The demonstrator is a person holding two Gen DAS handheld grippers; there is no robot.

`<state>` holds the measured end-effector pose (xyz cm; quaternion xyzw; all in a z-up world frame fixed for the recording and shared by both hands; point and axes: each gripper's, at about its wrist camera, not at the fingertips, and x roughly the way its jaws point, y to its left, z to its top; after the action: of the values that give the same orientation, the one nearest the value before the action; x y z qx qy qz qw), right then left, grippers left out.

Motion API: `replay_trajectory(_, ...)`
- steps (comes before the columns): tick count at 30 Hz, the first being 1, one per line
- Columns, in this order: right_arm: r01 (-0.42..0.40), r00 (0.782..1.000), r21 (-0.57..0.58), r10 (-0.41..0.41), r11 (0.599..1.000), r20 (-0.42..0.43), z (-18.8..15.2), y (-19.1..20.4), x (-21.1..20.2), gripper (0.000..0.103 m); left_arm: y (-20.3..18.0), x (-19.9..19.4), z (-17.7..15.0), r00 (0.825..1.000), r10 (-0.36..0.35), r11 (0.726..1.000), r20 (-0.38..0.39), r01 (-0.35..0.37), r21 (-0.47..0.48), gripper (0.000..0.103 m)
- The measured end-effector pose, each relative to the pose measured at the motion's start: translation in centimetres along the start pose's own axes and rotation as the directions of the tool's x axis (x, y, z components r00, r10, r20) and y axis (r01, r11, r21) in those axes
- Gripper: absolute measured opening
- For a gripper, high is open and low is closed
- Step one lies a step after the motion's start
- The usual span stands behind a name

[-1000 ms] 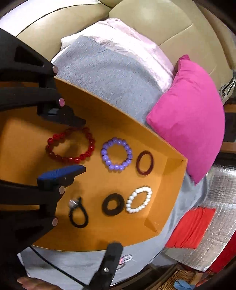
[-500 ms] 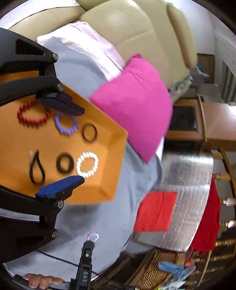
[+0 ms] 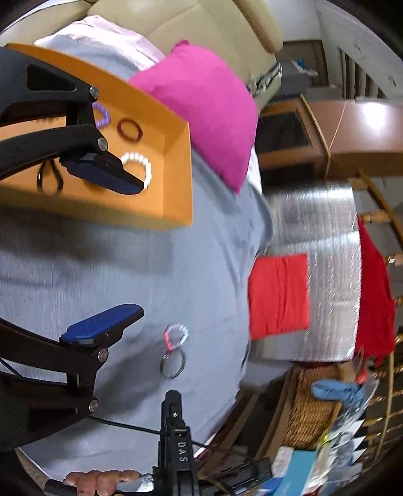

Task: Organize jewelry
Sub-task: 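Move both open grippers back over the pink-white bracelet and silver bangle, then lower the right gripper onto the silver bangle rim and close it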

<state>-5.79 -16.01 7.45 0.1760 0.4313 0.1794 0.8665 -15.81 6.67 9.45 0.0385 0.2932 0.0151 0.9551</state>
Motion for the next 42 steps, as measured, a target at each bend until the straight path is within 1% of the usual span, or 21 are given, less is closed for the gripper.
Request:
replay_trajectory(6,0.038,0.999,0.038,-0.037,0.999,-0.035,-0.1,-2.2,0.2,0.027,-3.4,1.6,-0.5,0.999,-0.026,0.998,-0.047,0.029,0.060,0.074)
replay_trajectory(11,0.053,0.998,0.039,-0.051,0.998,-0.045,-0.1,-2.9,0.3,0.027,-4.5,2.0,-0.6,0.997,-0.031,0.997,-0.064,0.035,0.067,0.074)
replay_trajectory(15,0.066,0.997,0.038,-0.064,0.997,-0.051,-0.3,-3.4,0.2,0.027,-4.8,2.7,-0.4,0.996,-0.036,0.998,-0.077,0.039,0.047,0.074)
replay_trajectory(19,0.084,0.995,0.035,-0.082,0.996,-0.055,-0.3,-4.0,0.1,0.027,-5.1,3.3,-0.4,0.995,-0.019,0.999,-0.094,0.023,0.042,0.074)
replay_trajectory(30,0.100,0.993,0.030,-0.098,0.995,-0.069,-0.2,-4.4,0.5,0.027,-5.5,4.3,-0.4,0.993,-0.018,0.999,-0.113,0.022,0.032,0.074)
replay_trajectory(37,0.097,0.992,0.032,-0.094,0.995,-0.080,0.0,-4.5,1.0,0.027,-5.6,5.1,-0.3,0.992,-0.012,0.999,-0.127,0.016,0.030,0.074)
replay_trajectory(40,0.100,0.992,0.030,-0.097,0.995,-0.084,0.0,-4.5,1.4,0.027,-5.8,5.6,-0.3,0.990,-0.009,0.999,-0.142,0.014,0.034,0.074)
replay_trajectory(42,0.103,0.991,0.032,-0.099,0.994,-0.090,0.0,-4.7,1.7,0.027,-6.0,6.3,-0.5,0.986,-0.005,0.999,-0.168,0.012,0.045,0.074)
